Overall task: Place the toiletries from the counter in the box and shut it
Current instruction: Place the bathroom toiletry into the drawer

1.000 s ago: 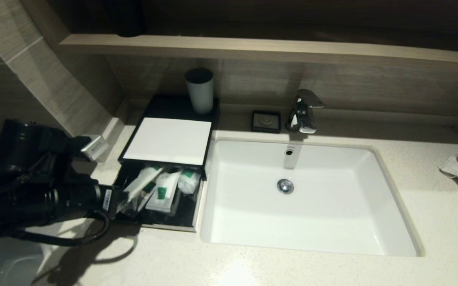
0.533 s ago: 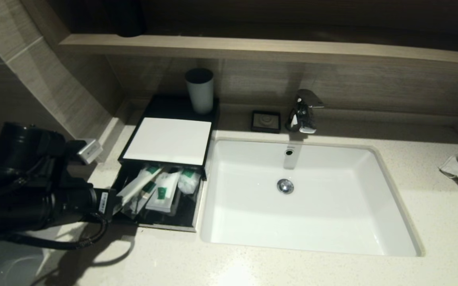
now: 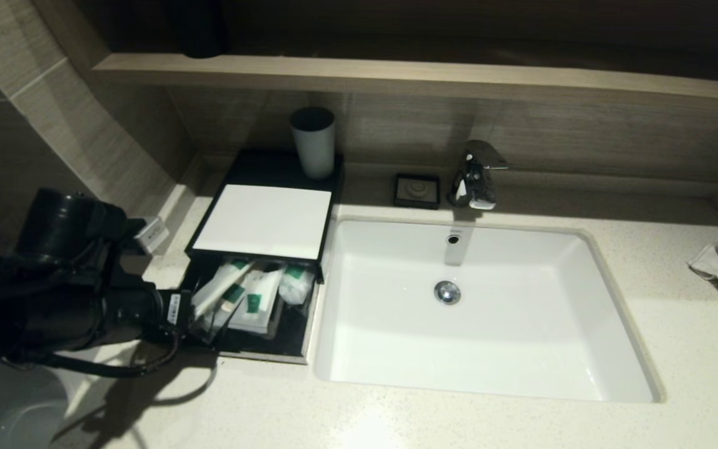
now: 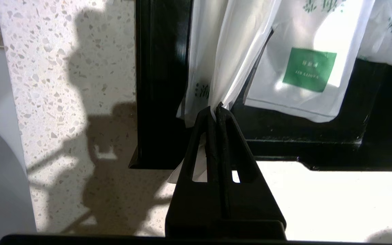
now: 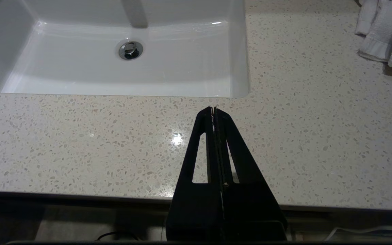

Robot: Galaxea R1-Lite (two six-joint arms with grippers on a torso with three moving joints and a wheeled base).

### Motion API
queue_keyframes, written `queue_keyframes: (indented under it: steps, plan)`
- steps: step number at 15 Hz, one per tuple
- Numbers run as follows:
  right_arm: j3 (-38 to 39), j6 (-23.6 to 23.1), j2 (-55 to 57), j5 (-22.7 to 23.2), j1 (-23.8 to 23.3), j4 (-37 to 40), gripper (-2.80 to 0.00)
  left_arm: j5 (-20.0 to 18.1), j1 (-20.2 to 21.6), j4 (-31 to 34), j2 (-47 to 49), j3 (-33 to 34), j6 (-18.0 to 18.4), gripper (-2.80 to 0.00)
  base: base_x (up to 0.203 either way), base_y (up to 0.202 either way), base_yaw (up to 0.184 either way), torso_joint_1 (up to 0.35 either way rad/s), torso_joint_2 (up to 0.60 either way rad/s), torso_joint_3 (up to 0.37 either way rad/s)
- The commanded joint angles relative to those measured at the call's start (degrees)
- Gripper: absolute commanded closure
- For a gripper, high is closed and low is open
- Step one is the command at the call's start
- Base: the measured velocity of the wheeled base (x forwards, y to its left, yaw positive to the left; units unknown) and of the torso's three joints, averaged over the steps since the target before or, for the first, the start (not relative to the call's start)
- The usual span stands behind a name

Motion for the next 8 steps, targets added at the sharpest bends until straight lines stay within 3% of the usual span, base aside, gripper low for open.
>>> queue_keyframes:
  steps: [1,8]
  plan:
    - [0.0,0.0,0.0,0.0,0.0,0.0,0.00,0.0,-0.6,0.2,0.9,-1.5,-0.2,0.00,0.000,0.000,0.000,0.000,0.00,0.000]
    - [0.0,0.0,0.0,0.0,0.0,0.0,0.00,-0.1,-4.5,-0.3,2.7,-1.9,-1.0,0.00,0.000,0.000,0.000,0.000,0.00,0.000]
